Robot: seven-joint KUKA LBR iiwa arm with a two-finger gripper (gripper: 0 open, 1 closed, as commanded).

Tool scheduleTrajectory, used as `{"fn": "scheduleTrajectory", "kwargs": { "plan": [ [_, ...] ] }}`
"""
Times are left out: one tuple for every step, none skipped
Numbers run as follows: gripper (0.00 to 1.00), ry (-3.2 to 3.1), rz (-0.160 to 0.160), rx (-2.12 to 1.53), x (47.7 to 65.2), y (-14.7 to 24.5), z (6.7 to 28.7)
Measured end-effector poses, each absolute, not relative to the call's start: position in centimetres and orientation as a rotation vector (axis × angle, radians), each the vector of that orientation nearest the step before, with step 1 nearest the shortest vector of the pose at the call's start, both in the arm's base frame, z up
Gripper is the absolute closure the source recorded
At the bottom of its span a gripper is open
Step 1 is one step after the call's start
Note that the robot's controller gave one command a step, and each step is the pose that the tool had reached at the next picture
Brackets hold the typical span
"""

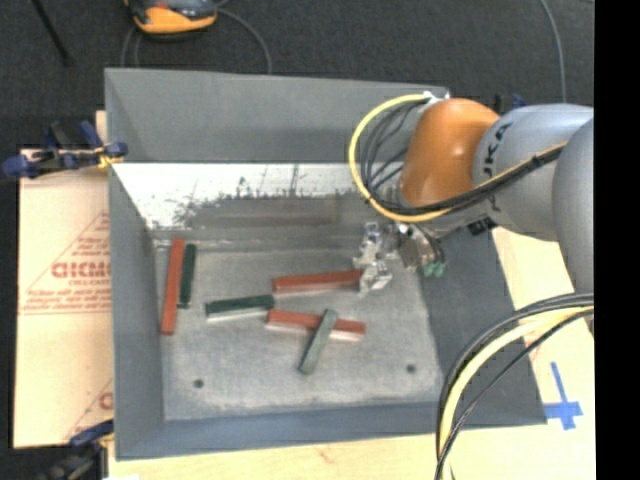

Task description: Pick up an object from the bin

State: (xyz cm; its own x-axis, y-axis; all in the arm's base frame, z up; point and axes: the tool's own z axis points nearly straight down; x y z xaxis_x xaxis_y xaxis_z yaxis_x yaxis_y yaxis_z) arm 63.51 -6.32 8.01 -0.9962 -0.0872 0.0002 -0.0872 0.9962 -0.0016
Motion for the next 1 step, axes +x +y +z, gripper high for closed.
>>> {"fn": "scheduleTrajectory", "kwargs": {
  "plan": [
    [1.00,-3.141,0.003,0.138,63.56,-6.32,8.03]
  ]
}}
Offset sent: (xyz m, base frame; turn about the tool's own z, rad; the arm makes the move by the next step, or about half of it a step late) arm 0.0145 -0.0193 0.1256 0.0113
